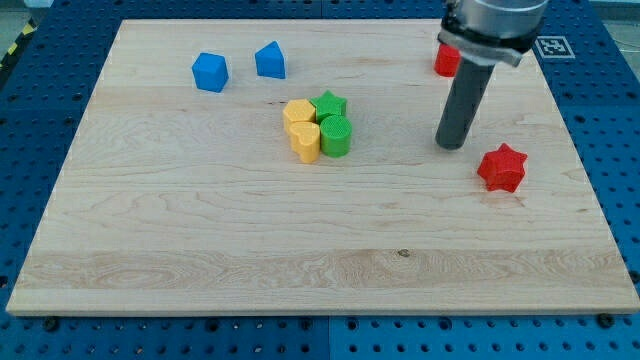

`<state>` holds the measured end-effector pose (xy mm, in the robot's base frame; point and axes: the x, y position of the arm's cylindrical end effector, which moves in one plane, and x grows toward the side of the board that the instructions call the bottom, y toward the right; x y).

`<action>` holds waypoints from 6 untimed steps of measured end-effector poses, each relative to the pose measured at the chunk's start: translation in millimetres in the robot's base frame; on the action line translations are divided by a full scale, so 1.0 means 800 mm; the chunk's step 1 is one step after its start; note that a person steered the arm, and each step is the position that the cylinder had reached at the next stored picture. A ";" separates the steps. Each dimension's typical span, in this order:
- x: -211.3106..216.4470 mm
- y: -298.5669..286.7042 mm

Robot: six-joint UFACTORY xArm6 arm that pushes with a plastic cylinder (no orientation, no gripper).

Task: Push the red star towards the bottom center of the board

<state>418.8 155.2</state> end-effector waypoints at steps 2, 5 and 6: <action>0.007 0.099; 0.133 -0.055; 0.130 -0.028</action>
